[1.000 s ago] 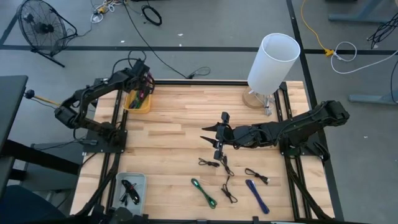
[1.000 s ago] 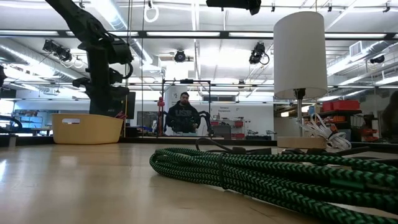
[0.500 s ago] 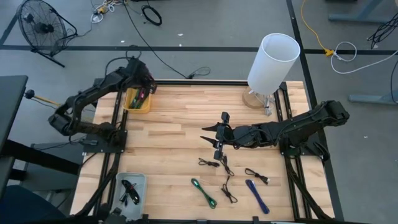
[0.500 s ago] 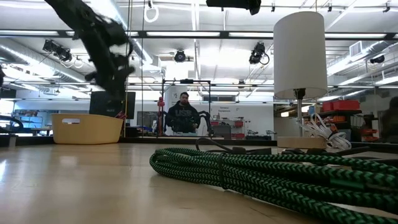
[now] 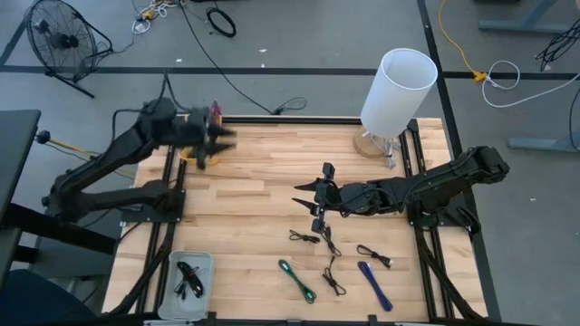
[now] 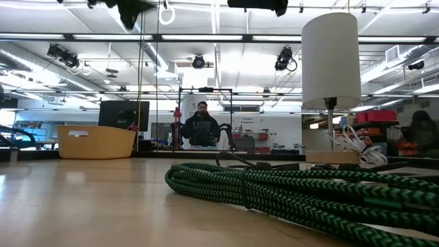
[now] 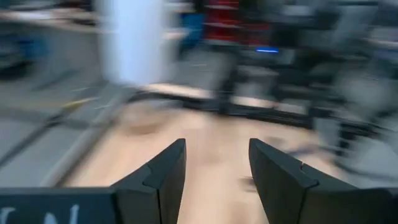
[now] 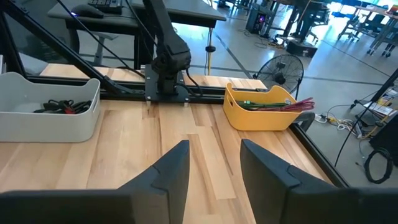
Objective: Pick & Place USB Port
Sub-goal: Put the black charger cable into the gray bin
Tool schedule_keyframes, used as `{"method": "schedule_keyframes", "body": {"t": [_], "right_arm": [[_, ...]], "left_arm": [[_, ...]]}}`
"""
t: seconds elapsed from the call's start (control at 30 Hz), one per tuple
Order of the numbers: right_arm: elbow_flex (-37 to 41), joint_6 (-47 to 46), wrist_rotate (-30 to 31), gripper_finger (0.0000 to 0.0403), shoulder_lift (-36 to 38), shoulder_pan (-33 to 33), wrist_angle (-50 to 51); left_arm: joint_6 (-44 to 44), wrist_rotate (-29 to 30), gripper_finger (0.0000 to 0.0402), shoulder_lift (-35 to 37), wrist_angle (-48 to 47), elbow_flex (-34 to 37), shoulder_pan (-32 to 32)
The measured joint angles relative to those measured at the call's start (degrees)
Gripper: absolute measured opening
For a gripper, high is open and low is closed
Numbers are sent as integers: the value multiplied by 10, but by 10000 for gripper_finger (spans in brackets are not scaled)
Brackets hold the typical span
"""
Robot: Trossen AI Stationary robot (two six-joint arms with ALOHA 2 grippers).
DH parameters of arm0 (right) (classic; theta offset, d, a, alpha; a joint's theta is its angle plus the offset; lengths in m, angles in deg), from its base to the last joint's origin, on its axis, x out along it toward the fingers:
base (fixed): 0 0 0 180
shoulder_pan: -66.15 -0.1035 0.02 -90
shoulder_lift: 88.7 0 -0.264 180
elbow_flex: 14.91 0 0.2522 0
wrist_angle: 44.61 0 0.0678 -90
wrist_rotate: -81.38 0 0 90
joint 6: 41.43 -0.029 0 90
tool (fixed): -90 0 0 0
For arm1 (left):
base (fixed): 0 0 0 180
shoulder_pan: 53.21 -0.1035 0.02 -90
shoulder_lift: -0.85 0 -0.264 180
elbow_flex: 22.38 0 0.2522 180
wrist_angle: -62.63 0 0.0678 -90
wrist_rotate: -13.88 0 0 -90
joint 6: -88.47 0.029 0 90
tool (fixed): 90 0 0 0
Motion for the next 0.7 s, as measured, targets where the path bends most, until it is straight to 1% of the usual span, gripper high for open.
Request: {"method": "schedule_keyframes", "body": {"t": [0.03,0.07,0.1,0.13,0.2,0.33,0.43,0.53,0.7], "right_arm": [[0,0,0,145,0,0,0],[0,1,0,145,0,0,0],[0,3,0,145,0,0,0],[0,6,0,145,0,0,0],[0,10,0,145,0,0,0],[0,10,0,145,0,0,0],[0,10,0,145,0,0,-1],[0,10,0,145,0,0,-2],[0,10,-2,145,0,0,-2]], "left_arm": [[0,-19,179,5,-1,0,25],[-1,-24,179,8,0,0,53],[-4,-21,179,9,0,0,82],[-8,-5,179,8,1,0,113],[-9,53,179,0,4,0,174],[-1,207,179,-40,8,0,283],[-13,303,179,-87,47,0,350],[-13,362,179,-145,91,0,398],[3,410,179,-201,147,0,433]]}}
